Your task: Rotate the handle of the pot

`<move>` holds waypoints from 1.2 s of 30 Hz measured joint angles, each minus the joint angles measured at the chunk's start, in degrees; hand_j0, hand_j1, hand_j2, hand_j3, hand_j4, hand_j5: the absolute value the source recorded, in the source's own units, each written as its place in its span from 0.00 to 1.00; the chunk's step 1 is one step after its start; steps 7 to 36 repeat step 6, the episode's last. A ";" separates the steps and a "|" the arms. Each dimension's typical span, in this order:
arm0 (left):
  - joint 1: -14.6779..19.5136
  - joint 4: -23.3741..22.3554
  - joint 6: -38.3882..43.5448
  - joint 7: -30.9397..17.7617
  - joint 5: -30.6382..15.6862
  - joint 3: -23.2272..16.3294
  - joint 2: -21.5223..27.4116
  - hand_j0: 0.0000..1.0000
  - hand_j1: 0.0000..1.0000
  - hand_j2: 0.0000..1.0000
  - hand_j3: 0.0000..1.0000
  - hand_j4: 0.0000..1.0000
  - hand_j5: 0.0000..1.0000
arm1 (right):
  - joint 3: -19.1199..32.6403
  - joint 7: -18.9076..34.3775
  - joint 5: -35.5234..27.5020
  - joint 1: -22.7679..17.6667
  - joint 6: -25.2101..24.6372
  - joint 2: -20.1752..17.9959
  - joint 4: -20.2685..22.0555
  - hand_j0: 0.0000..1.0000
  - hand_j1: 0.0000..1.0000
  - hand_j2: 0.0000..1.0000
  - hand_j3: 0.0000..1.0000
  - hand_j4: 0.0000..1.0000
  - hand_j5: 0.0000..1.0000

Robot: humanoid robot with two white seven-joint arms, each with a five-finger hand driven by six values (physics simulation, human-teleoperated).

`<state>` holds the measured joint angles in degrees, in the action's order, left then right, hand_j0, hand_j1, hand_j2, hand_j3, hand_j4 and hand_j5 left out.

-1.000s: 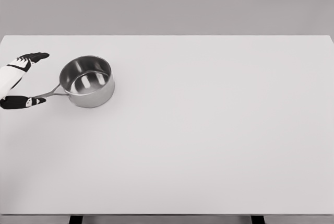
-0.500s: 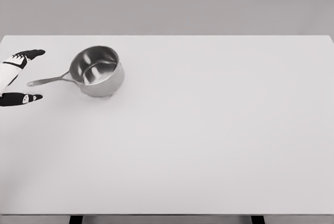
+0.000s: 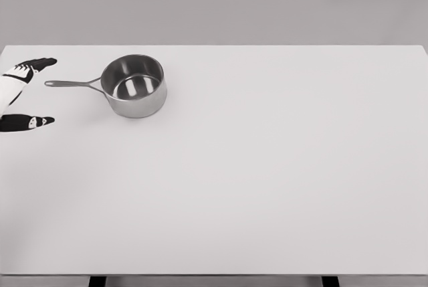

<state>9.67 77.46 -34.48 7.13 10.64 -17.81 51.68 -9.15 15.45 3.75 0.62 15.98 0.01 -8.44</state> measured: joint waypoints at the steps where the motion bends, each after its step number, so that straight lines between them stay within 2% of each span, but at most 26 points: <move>1: -0.79 2.00 0.02 0.05 -0.03 0.00 0.19 1.00 1.00 1.00 1.00 1.00 1.00 | 0.00 0.00 0.00 0.00 0.00 0.00 0.00 1.00 1.00 1.00 1.00 1.00 1.00; 3: -2.90 9.85 -0.20 0.15 0.32 -0.19 0.87 1.00 1.00 1.00 1.00 1.00 1.00 | 0.00 0.00 0.00 0.00 0.00 0.00 0.00 1.00 1.00 1.00 1.00 1.00 1.00; 4: -2.20 13.80 -0.28 0.28 0.70 -0.32 0.96 1.00 1.00 1.00 1.00 1.00 1.00 | 0.00 0.00 0.00 0.00 0.00 0.00 0.00 1.00 1.00 1.00 1.00 1.00 1.00; 6: -1.94 18.63 -0.38 0.34 1.61 -0.75 0.66 1.00 1.00 1.00 1.00 1.00 1.00 | 0.00 0.00 0.00 0.00 0.00 0.00 0.00 1.00 1.00 1.00 1.00 1.00 1.00; 36: -1.94 18.63 -0.38 0.34 1.61 -0.75 0.66 1.00 1.00 1.00 1.00 1.00 1.00 | 0.00 0.00 0.00 0.00 0.00 0.00 0.00 1.00 1.00 1.00 1.00 1.00 1.00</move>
